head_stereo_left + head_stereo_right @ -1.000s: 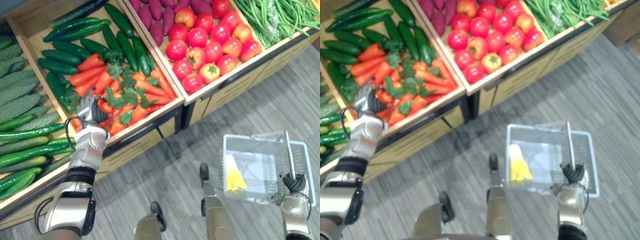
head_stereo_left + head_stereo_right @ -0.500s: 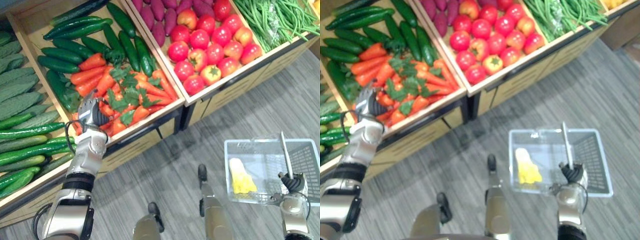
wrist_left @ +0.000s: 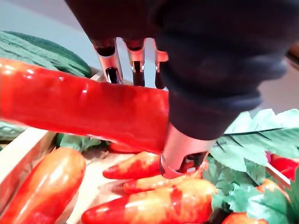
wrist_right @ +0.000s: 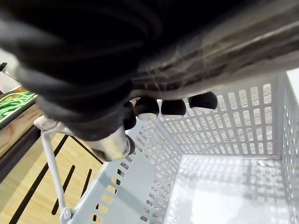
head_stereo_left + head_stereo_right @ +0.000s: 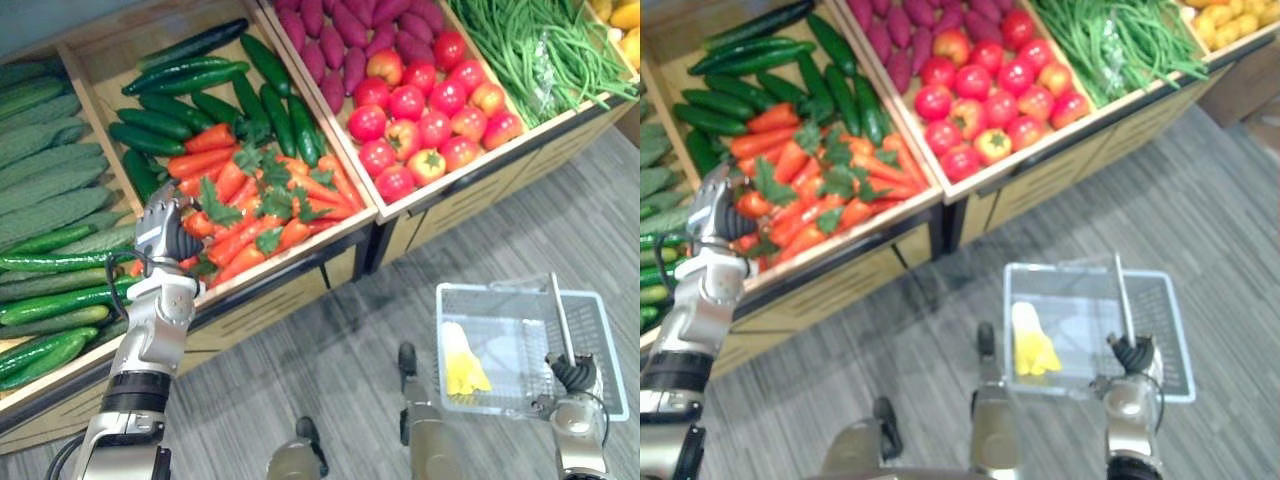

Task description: Pick vegetable in the basket

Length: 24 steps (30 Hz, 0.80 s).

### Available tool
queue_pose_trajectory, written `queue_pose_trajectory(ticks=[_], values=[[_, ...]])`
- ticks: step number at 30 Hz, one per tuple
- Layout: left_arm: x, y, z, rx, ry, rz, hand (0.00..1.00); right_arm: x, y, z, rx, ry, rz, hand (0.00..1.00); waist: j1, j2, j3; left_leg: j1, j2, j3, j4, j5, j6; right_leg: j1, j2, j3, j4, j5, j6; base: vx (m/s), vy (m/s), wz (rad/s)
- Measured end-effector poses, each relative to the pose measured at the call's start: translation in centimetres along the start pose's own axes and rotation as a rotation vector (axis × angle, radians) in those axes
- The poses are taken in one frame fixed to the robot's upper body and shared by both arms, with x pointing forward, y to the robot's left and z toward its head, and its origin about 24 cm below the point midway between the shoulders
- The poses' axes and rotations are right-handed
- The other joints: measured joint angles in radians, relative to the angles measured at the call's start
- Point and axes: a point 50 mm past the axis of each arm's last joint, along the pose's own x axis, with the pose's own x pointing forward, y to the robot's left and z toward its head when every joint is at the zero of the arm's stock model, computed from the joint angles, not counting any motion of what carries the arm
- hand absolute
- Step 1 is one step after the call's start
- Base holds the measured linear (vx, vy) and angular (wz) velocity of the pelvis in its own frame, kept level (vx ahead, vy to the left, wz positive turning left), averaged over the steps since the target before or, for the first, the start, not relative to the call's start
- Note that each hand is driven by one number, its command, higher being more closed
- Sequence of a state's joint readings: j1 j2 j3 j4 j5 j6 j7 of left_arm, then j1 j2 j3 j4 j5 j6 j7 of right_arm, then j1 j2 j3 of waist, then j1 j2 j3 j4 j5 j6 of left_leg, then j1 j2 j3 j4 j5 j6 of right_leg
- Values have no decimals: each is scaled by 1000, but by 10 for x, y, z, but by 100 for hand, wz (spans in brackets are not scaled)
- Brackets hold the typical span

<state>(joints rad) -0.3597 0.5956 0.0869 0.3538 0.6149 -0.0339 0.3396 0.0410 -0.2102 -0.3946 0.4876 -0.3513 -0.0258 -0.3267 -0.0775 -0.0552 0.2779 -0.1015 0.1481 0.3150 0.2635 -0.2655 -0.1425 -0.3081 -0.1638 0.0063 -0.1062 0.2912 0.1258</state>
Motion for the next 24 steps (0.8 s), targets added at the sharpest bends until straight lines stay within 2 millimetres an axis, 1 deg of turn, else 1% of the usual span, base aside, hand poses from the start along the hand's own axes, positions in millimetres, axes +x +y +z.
queue_pose_trajectory(ticks=[5, 8, 10, 13, 16, 20, 24], values=[[-1, 4, 3, -5, -15, 17, 100, -5, 1, -7, -12, 20, 18, 100, 2, 0, -38, 1, -1, -2, 1, 1, 1, 2, -1, -2, 0, 0, 0, 0, 0, 0], [0, 8, 1, -11, -4, 40, 100, -6, 2, -10, -15, 29, 21, 100, 0, 2, -52, 3, -1, -2, 1, 2, 1, 5, -1, -3, 0, 0, 0, 0, 0, 0], [1, 11, 0, -16, 3, 59, 100, -6, 3, -12, -15, 38, 25, 100, 0, 2, -54, 8, 0, -4, 1, 2, 1, 11, -1, -4, 0, 0, 0, 0, 0, 0], [1, 15, 3, -36, -6, 92, 100, -9, 7, -16, -14, 60, 36, 100, 1, 1, -60, 16, -2, -5, 0, 2, 1, 17, -3, -5, 0, 0, 0, 0, 0, 0], [0, 18, 5, -98, 21, 156, 100, -11, 10, -19, -9, 71, 44, 100, 1, 5, -66, 16, -6, -5, 0, 2, 2, 17, -6, -5, 0, 0, 0, 0, 0, 0], [-3, 16, 11, -258, 59, 211, 100, -12, 10, -20, -11, 76, 44, 100, 0, 4, -71, 16, -10, -5, -1, 2, 2, 16, -10, -5, 0, 0, 0, 0, 0, 0], [-5, 15, 19, -310, 53, 236, 100, -12, 11, -22, -13, 85, 48, 100, 1, 3, -86, 15, -11, -8, -1, 2, 2, 17, -10, -7, 0, 0, 0, 0, 0, 0]])
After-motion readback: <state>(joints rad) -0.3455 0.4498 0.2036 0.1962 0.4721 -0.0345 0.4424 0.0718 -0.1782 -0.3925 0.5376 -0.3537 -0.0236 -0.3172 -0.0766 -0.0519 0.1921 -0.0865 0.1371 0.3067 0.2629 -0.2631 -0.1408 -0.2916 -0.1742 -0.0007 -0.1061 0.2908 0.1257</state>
